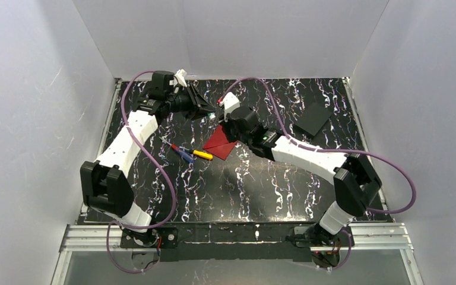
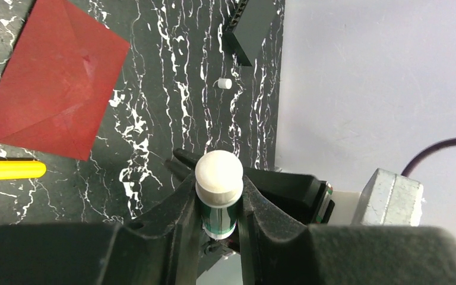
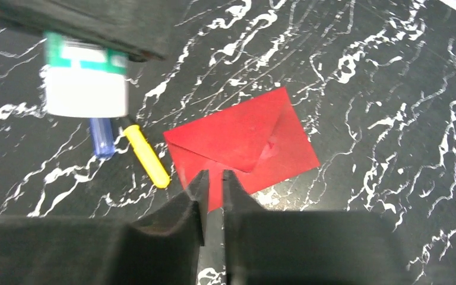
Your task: Place the letter into the envelope and seal it
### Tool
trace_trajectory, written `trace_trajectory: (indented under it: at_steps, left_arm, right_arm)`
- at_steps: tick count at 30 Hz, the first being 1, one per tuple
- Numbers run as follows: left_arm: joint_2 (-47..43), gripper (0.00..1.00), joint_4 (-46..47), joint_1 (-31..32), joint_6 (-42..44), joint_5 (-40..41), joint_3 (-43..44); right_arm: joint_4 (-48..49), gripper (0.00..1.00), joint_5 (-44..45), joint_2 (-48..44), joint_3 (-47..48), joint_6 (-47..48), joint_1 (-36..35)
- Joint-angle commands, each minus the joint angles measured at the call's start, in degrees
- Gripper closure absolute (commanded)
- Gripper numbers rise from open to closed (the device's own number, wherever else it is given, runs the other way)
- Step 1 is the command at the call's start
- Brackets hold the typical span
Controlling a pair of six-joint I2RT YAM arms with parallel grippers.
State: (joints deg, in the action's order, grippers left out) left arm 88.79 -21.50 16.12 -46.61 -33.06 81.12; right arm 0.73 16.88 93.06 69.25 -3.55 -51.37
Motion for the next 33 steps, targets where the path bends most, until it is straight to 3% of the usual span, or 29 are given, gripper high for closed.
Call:
trace_trajectory:
  at_steps: [1,3,5,8,11,18,23,33]
  left_arm:
    - [-2.0,1.0,3.4,-0.5,-0.7,-4.0,-1.1]
    - [-2.8,1.0,7.1,-0.7,-0.5,-6.0,-1.9]
    - [-3.5,1.0,9.7,-0.7,-0.5,-7.7,-2.2]
    - [-3.8,1.0,10.9,-0.7,-1.0,-9.9,-1.8]
    - [-4.3,1.0,12.8,-0.8,-3.2,-12.1,-2.3]
    - [-5.7,1.0,18.5,-1.4,-9.5,-18.2,-3.8]
    - [-6.5,1.0,21.0,-1.7,-11.3,-21.5,-4.1]
    - [-7.0,1.0,24.8,-1.9,-14.5,-24.4,-5.0]
  right_arm:
    - [4.9,0.64,-9.3,-7.4,0.2,-11.5,2.3]
    - [9.0,0.44,-14.3,-10.2,-2.2,-17.8,2.7]
    - [11.4,0.33,-20.0,-11.6,-3.2,-23.1,2.8]
    - [16.1,0.23,-25.2,-12.3,-4.4,-31.4,2.8]
    - [19.8,0.19,-26.6,-12.2,-4.4,-38.3,3.2]
    - [19.1,0.22,-21.7,-12.9,-4.4,-47.9,4.5]
    - [28.0,0.25,-23.9,-13.7,-8.1,-55.3,6.3]
    - [33.7,0.5,-25.6,-13.0,-9.0,-59.6,7.9]
